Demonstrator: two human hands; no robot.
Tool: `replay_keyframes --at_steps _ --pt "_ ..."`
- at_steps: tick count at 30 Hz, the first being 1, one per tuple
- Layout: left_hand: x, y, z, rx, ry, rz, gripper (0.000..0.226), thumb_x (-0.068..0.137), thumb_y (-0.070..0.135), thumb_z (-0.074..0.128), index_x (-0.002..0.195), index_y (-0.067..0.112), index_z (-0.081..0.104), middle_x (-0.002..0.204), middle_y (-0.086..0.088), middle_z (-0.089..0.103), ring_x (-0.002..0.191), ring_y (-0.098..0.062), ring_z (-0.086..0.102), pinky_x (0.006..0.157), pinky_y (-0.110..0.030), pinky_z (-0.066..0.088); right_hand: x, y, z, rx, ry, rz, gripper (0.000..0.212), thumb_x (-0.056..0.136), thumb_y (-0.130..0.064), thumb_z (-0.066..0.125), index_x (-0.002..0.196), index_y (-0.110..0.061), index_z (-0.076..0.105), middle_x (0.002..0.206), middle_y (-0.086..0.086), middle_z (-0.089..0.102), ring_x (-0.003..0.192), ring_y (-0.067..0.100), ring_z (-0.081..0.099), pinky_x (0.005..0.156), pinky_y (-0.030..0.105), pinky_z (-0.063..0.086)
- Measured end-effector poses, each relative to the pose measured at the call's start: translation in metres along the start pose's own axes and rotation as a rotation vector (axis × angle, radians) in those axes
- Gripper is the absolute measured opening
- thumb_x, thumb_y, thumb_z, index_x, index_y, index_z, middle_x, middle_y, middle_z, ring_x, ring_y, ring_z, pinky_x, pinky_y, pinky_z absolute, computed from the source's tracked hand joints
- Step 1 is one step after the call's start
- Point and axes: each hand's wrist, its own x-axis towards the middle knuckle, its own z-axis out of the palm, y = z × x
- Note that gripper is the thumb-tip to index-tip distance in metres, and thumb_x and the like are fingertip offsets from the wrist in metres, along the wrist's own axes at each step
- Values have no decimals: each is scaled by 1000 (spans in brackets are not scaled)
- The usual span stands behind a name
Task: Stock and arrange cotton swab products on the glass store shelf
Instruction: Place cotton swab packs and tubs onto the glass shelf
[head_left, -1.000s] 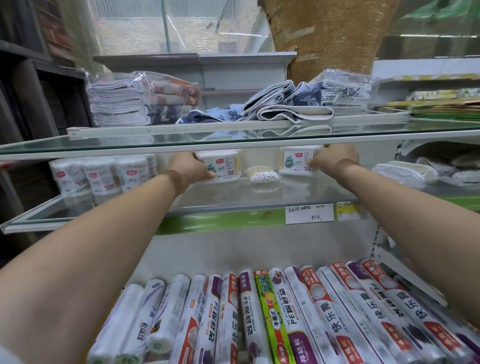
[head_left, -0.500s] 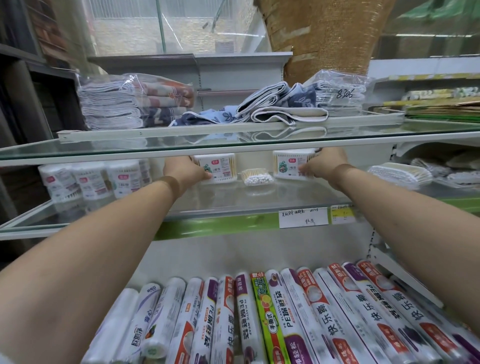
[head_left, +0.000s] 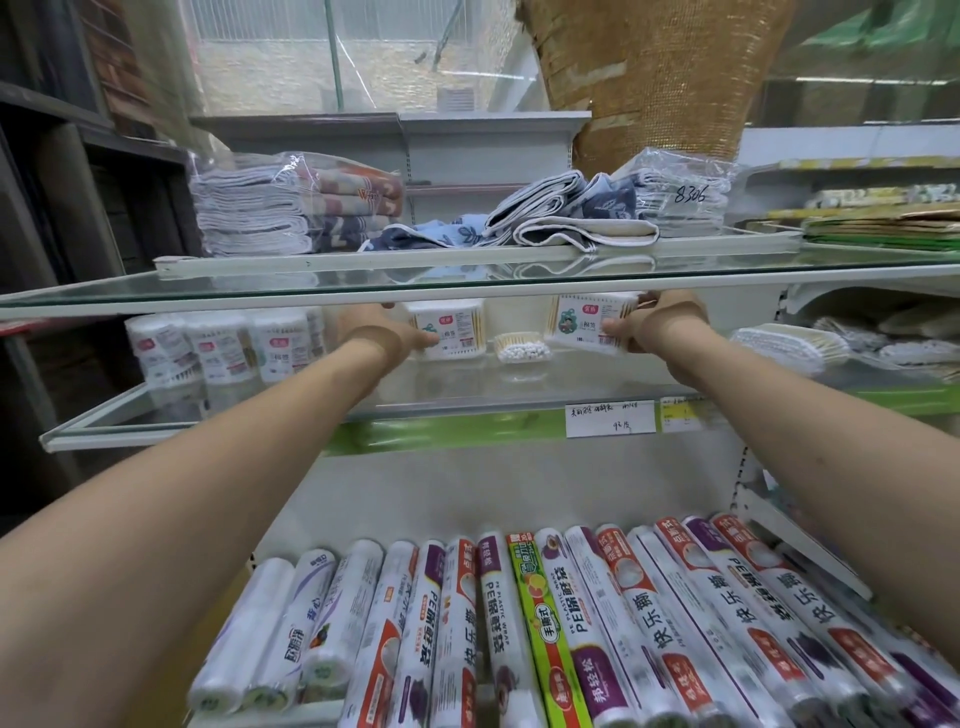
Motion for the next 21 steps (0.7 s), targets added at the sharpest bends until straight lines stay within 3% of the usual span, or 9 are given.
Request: replay_keyframes --at_steps 3,5,8,13,18,21 --pt "-13 8 3 -120 -43 6 63 69 37 92 120 16 62 109 2 65 94 -18 61 86 -27 49 -5 -1 7 2 -31 -41 39 74 -7 87 105 -8 63 105 11 72 93 25 72 88 41 59" --pt "-23 14 6 -177 -101 52 68 71 32 92 128 19 59 112 1 63 97 -17 60 96 -25 48 -11 -3 11 -18 -47 -99 32 74 -9 87 97 -9 65 102 10 73 92 24 72 89 42 59" --pt "-36 20 9 -215 -173 155 71 69 35 93 130 18 60 116 1 63 102 -16 62 95 -24 47 -22 -6 18 50 -130 -139 24 76 0 83 94 -6 69 101 9 74 92 25 73 83 40 61" --pt "-54 30 15 -292 -308 242 69 65 32 95 126 16 65 120 4 65 107 -16 64 95 -29 49 -44 -8 31 102 -244 -206 31 77 11 76 106 12 64 91 12 74 79 23 74 67 33 63" --pt "-59 33 21 -427 -344 247 35 72 10 90 102 15 72 99 1 77 93 -15 73 76 -24 58 -57 -12 39 117 -317 -236 20 77 7 79 93 0 68 89 12 74 85 28 74 76 40 63" --pt "-55 31 16 -485 -338 181 35 72 2 88 101 11 72 96 -3 78 90 -20 75 84 -37 62 -60 -16 40 149 -346 -230 25 78 8 78 90 -6 62 85 7 71 79 21 72 68 31 63"
